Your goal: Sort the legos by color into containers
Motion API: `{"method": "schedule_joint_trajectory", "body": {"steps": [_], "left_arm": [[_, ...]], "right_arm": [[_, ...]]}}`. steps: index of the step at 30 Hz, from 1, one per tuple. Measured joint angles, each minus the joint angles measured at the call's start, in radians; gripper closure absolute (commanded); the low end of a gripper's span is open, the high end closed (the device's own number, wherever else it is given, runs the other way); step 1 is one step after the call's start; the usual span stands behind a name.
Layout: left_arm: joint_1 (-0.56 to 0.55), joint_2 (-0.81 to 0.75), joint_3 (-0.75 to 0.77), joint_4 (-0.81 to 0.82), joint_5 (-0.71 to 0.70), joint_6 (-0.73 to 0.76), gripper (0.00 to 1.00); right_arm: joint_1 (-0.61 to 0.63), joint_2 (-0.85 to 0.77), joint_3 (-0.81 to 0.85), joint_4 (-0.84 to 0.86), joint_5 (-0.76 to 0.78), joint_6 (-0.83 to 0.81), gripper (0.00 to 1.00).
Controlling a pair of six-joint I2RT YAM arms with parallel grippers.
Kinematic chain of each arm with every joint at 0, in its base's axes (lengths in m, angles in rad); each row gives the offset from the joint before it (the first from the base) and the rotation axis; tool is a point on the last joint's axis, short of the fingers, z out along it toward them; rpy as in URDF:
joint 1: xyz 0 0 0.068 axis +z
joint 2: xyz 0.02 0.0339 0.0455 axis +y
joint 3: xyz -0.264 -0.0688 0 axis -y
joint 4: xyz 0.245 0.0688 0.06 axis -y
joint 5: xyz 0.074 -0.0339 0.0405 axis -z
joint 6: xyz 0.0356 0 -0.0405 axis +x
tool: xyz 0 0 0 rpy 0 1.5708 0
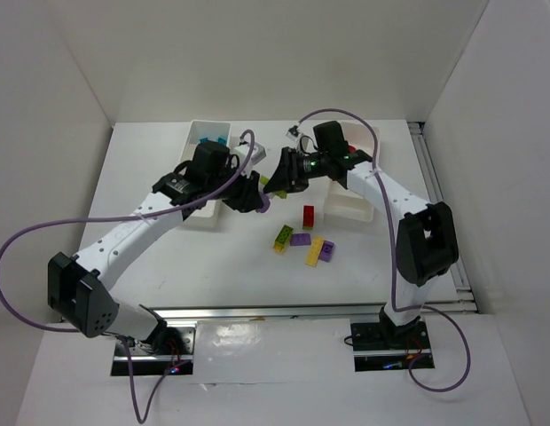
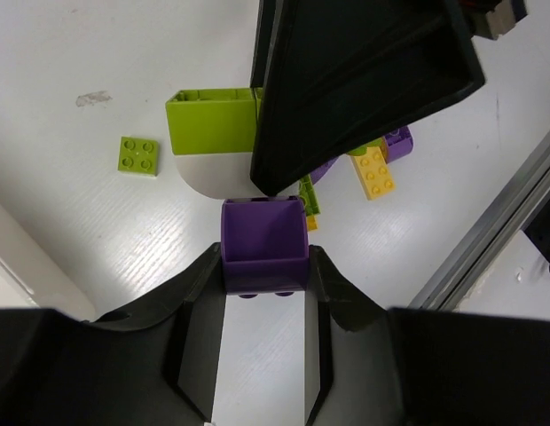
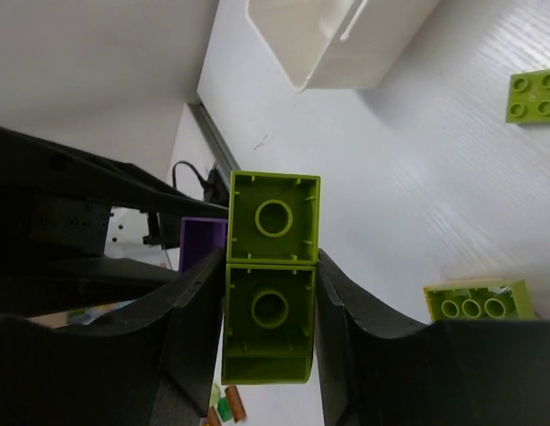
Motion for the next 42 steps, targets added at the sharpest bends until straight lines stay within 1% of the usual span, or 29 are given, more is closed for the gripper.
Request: {"method": "schedule_joint_trajectory", "body": {"steps": [2,3,7,12,14,19,22,26,28,30,31,33,34,35,37,38,39,41,42], "left_arm": [[0.006,0.0,-0.001,0.005,0.0,0.003,1.0],[0.011,0.0,-0.002,0.008,0.002,0.003,1.0],[0.054,-0.008,-0.024,0.01,0.014,0.005,1.0],[0.133,0.0,-0.021,-0.029,0.035,-0.007,1.0],[0.171,0.04,0.019,-0.066,0.031,-0.034,1.0],[0.284,0.205,0.175,-0.113,-0.022,-0.143,1.0],[0.351,0.295,0.265,-0.133,-0.064,-0.226,1.0],[0.415,0.41,0.382,-0.138,-0.096,-0.305,1.0],[0.431,0.481,0.458,-0.144,-0.113,-0.328,1.0],[0.437,0.562,0.555,-0.156,-0.134,-0.345,1.0],[0.438,0.595,0.589,-0.154,-0.145,-0.348,1.0],[0.438,0.658,0.652,-0.161,-0.175,-0.351,1.0],[0.439,0.684,0.674,-0.161,-0.189,-0.353,1.0],[0.439,0.707,0.689,-0.164,-0.201,-0.358,1.0],[0.44,0.753,0.724,-0.179,-0.221,-0.364,1.0],[0.441,0.77,0.736,-0.181,-0.231,-0.365,1.0],[0.443,0.785,0.747,-0.184,-0.24,-0.365,0.94],[0.447,0.809,0.762,-0.191,-0.252,-0.366,0.61],[0.449,0.814,0.764,-0.193,-0.253,-0.366,0.39]], "right_arm": [[-0.006,-0.003,-0.009,0.018,0.03,0.013,0.8],[-0.008,-0.007,-0.019,0.024,0.054,0.019,0.82],[-0.022,-0.027,-0.036,0.016,0.192,0.029,0.82],[-0.026,-0.042,-0.029,0.007,0.366,0.029,0.77],[-0.019,-0.036,-0.019,-0.002,0.426,0.028,0.77],[0.027,0.024,0.037,-0.017,0.579,0.021,0.77],[0.049,0.077,0.069,-0.024,0.64,0.011,0.77],[0.071,0.138,0.127,-0.084,0.724,-0.011,0.76],[0.084,0.159,0.145,-0.103,0.76,-0.024,0.7],[0.098,0.174,0.148,-0.117,0.787,-0.036,0.67],[0.103,0.178,0.148,-0.122,0.796,-0.039,0.67],[0.113,0.191,0.148,-0.129,0.817,-0.046,0.64],[0.116,0.198,0.148,-0.131,0.827,-0.048,0.59],[0.119,0.207,0.15,-0.132,0.84,-0.05,0.53],[0.124,0.227,0.155,-0.138,0.859,-0.052,0.31],[0.124,0.238,0.158,-0.141,0.867,-0.054,0.17],[0.125,0.245,0.158,-0.146,0.877,-0.056,0.11],[0.127,0.254,0.159,-0.158,0.897,-0.068,0.07],[0.128,0.254,0.158,-0.164,0.905,-0.07,0.07]]}}
